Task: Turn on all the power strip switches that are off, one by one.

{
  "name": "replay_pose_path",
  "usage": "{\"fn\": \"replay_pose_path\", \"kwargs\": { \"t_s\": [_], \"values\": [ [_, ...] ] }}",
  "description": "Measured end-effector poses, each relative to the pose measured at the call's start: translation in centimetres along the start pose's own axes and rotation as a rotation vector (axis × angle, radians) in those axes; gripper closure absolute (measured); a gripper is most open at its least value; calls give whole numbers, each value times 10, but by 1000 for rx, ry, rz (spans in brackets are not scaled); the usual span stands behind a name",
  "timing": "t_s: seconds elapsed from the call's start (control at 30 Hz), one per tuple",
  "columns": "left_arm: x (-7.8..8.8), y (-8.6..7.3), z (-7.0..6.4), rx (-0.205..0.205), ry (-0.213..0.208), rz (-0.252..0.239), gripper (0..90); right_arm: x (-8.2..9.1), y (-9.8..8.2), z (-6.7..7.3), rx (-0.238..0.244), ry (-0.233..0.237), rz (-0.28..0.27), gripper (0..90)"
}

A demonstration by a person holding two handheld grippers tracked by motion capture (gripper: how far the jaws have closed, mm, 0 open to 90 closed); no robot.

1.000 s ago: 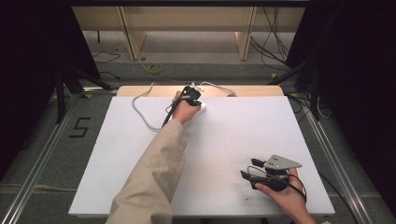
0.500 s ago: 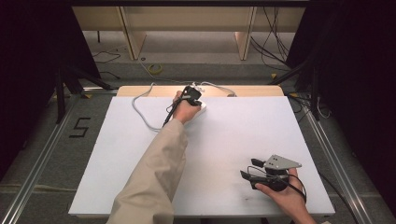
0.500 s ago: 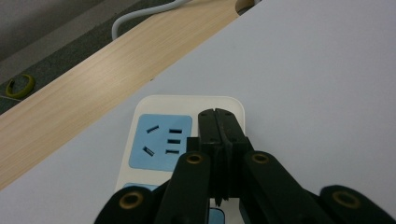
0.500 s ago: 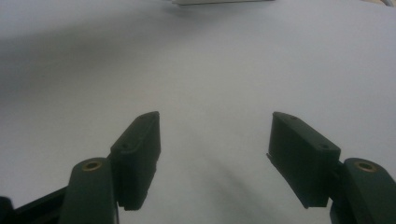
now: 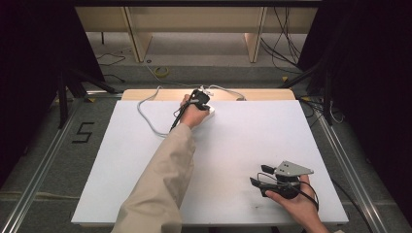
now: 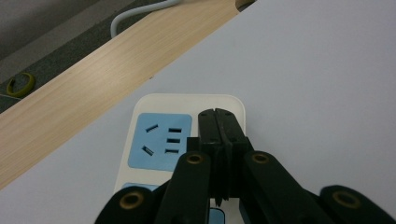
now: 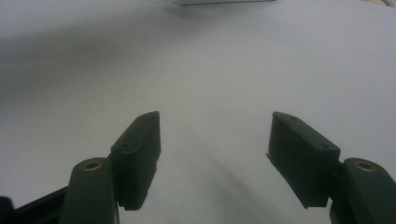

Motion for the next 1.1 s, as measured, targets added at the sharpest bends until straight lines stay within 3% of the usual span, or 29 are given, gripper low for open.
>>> {"fn": "replay_pose_path", "kwargs": {
  "t_s": [1.1],
  "values": [
    [0,-2,0,-23,4,27,900,-1,1,1,4,3,-4,355]
  ]
}}
Point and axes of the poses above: each handheld gripper's, and its own axes: x roughly backward along the jaws, y roughly out of its top, z roughly to its left, the point moved 6 cm from there along -x, roughly forward along the jaws, and after that the axes turned 13 degrees about -x, right-handed, at the moved point
